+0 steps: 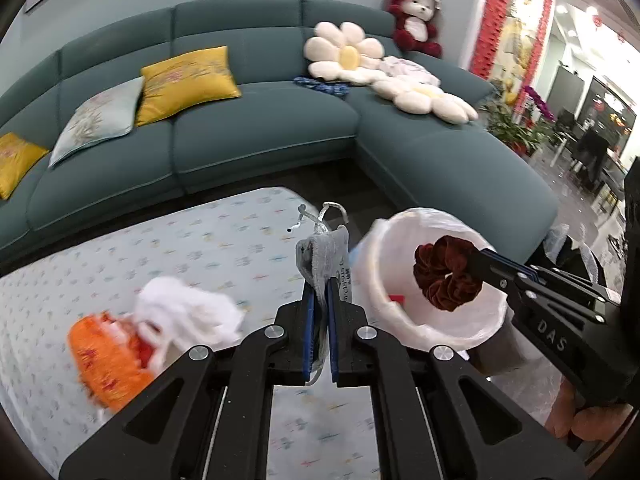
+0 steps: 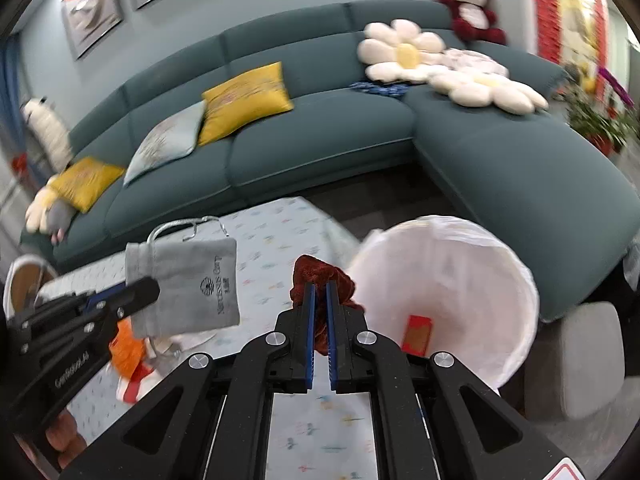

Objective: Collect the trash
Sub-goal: 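Carry the pouch and scrunchie to the wastebasket and open both grippers, then grasp the orange plastic bag with the left gripper while the right grasps the white cloth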

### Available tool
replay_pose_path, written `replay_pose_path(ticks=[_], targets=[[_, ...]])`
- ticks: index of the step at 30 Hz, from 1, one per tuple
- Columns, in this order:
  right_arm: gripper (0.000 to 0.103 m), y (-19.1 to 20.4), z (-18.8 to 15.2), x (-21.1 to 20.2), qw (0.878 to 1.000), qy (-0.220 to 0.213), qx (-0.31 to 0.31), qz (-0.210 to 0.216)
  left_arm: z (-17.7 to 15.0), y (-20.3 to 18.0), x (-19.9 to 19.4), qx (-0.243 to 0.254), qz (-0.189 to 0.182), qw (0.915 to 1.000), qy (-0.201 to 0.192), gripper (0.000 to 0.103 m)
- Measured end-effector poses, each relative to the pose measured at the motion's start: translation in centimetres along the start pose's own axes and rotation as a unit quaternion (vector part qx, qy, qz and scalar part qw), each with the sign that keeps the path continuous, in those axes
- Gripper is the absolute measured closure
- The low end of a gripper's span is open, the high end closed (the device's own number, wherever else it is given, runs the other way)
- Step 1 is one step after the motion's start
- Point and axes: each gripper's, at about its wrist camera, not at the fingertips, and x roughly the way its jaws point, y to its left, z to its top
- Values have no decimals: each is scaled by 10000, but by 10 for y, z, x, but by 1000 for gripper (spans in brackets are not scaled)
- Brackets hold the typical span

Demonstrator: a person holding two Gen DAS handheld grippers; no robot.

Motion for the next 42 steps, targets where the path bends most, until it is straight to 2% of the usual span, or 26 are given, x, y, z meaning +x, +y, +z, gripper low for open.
replay_pose_path(ticks=[4,10,24,28,29,31,42], targets=[[98,-32,5,1,9989,-123,203,-400,5,-26,16,183,-150,9997,56,97],[98,-72,3,14,9966,-13,568,-590,8,-54,42,267,-410,9986,207,97],[97,-96,-8,31,9938,214,759,-782,5,-80,91,221,-768,9950,605,96],[92,-97,-8,32,9931,177,792,-841,3,-79,94,203,-691,9955,620,70],[90,-97,-8,31,9932,131,790,-847,3,-78,94,200,-672,9957,603,68],[82,-96,-8,29,9932,85,774,-867,3,-77,93,196,-655,9959,585,68],[74,-77,-4,23,9947,-39,534,-876,11,-58,76,-17,-456,9981,417,66]])
